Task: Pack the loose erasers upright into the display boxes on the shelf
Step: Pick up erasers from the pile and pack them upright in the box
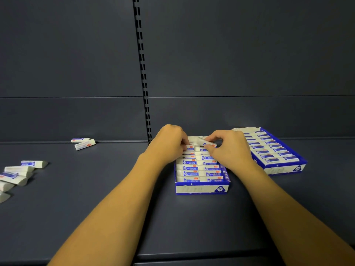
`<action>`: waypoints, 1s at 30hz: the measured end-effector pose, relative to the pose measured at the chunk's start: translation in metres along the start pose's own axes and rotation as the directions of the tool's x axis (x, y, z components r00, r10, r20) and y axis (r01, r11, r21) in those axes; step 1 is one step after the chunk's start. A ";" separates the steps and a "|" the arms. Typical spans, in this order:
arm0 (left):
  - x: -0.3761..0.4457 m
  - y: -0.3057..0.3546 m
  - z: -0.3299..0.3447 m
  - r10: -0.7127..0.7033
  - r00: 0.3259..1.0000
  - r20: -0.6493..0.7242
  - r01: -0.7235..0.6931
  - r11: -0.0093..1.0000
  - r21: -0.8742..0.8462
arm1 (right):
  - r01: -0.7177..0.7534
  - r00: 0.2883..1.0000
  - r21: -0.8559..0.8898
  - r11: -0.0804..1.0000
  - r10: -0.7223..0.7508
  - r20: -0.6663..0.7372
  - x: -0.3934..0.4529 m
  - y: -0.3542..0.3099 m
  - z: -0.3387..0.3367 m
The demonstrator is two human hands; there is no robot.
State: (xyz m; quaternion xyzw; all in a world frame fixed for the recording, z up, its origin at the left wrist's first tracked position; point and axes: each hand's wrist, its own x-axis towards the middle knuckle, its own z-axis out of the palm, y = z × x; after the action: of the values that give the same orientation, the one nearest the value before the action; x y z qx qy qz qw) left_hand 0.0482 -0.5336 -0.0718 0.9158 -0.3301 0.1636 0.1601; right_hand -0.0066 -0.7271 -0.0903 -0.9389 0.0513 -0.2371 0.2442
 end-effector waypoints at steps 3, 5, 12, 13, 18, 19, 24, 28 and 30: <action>0.000 -0.001 0.000 0.010 1.000 -0.017 -0.009 0.998 0.060 | 0.018 1.000 -0.030 0.999 -0.018 0.002 -0.001 -0.002 -0.001; 0.001 -0.003 0.001 0.009 1.000 -0.017 -0.008 0.998 0.055 | 0.031 1.000 -0.056 0.998 -0.031 0.004 -0.001 -0.003 -0.003; 0.001 -0.006 -0.001 0.007 1.000 -0.005 -0.007 1.000 -0.024 | 0.052 0.999 -0.087 0.995 -0.052 -0.009 -0.002 -0.004 -0.004; 0.001 -0.006 -0.001 0.008 1.000 -0.002 -0.008 1.000 -0.028 | 0.051 0.999 -0.090 0.995 -0.052 -0.008 -0.002 -0.004 -0.004; 0.000 -0.006 -0.001 0.016 1.000 0.011 -0.016 1.000 -0.017 | 0.048 0.999 -0.103 0.994 -0.048 0.003 -0.001 -0.004 -0.003; 0.000 -0.005 -0.001 0.016 1.000 0.013 -0.016 1.000 -0.014 | 0.047 0.999 -0.104 0.993 -0.047 0.004 -0.001 -0.005 -0.003; 0.000 -0.005 -0.003 0.008 0.999 0.038 -0.007 1.000 -0.026 | 0.057 0.998 -0.120 0.991 -0.056 0.010 -0.001 -0.006 -0.004; -0.001 -0.006 -0.004 0.010 0.998 0.054 -0.009 1.000 -0.024 | 0.062 0.998 -0.129 0.990 -0.060 0.019 0.000 -0.007 -0.004; -0.001 -0.006 -0.004 0.013 0.999 0.049 -0.012 1.000 -0.027 | 0.066 0.998 -0.127 0.990 -0.064 0.018 0.000 -0.007 -0.004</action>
State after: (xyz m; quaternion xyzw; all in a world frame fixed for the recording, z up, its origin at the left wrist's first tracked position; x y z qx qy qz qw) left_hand 0.0506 -0.5274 -0.0698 0.9152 -0.3418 0.1376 0.1632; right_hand -0.0085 -0.7229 -0.0840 -0.9554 0.0338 -0.2345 0.1764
